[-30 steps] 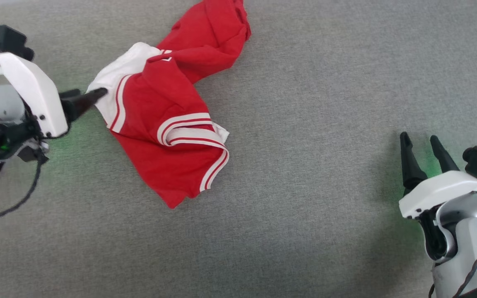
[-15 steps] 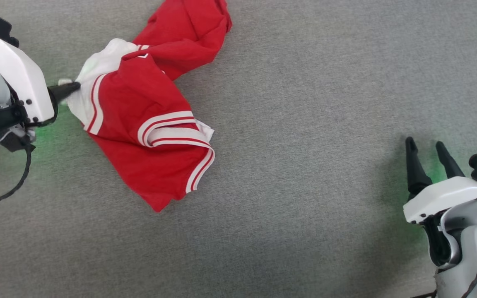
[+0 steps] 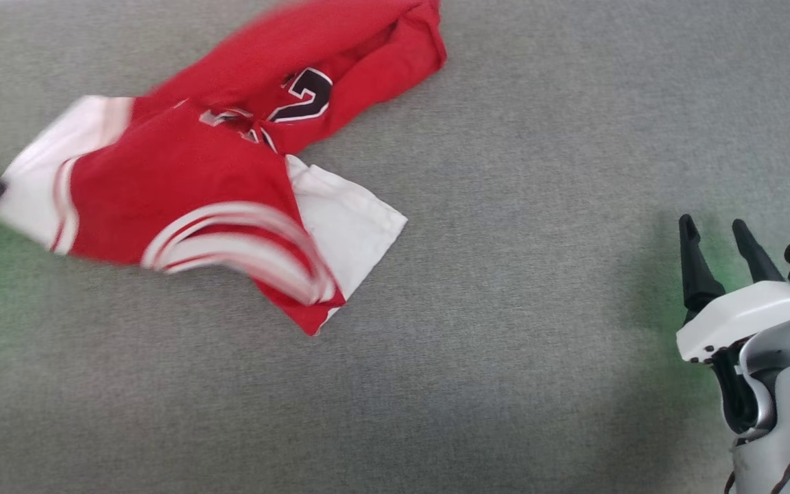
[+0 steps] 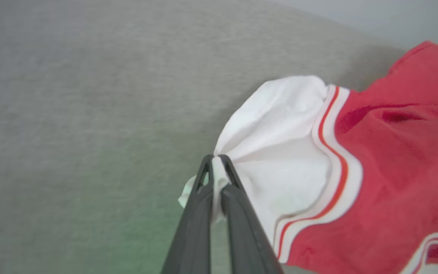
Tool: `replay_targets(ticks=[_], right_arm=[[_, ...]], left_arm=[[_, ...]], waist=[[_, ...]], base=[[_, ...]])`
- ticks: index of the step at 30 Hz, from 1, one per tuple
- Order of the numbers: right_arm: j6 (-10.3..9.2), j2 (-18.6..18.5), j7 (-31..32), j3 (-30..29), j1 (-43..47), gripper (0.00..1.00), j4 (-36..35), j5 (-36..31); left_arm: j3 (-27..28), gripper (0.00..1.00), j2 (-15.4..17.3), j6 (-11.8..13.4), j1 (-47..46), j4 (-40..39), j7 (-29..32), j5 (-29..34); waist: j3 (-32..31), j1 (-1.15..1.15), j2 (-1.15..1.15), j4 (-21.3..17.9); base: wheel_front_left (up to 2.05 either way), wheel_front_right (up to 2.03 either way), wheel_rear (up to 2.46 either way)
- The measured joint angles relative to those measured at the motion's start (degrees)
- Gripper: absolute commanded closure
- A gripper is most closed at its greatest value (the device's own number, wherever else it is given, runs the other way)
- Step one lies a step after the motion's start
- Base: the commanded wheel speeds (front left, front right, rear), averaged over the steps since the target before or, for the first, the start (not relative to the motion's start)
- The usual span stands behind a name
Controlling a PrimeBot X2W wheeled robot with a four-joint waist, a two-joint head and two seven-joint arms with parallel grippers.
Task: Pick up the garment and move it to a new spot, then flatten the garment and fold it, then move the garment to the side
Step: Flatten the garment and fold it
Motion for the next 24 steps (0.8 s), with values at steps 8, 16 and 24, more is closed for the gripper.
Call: replay_targets(ticks=[8,16,24], right_arm=[[0.00,-3.19,4.13,3.07,0.18,0.00,-3.76,-1.36],[0.00,-10.74,13.16,15.05,-3.36,0.00,-7.34,-1.35],[0.00,-19.71,24.23,30.60,-9.18,0.00,-9.07,7.57]], left_arm=[[0.30,1.00,1.93,2.47,10.49,-0.05,-7.67,-1.66],[0.92,0.00,-1.82,3.00,12.36,-2.74,-14.10,-1.29],[3.00,0.00,-7.79,5.00,17.46,-7.26,-25.03,3.98]], waist=[[-1.24,0.00,0.00,2.77],[-2.72,0.00,0.00,6.39],[-4.61,0.00,0.00,11.95]], base=[[0.00,0.00,0.00],[0.00,0.00,0.00],[0.00,0.00,0.00]])
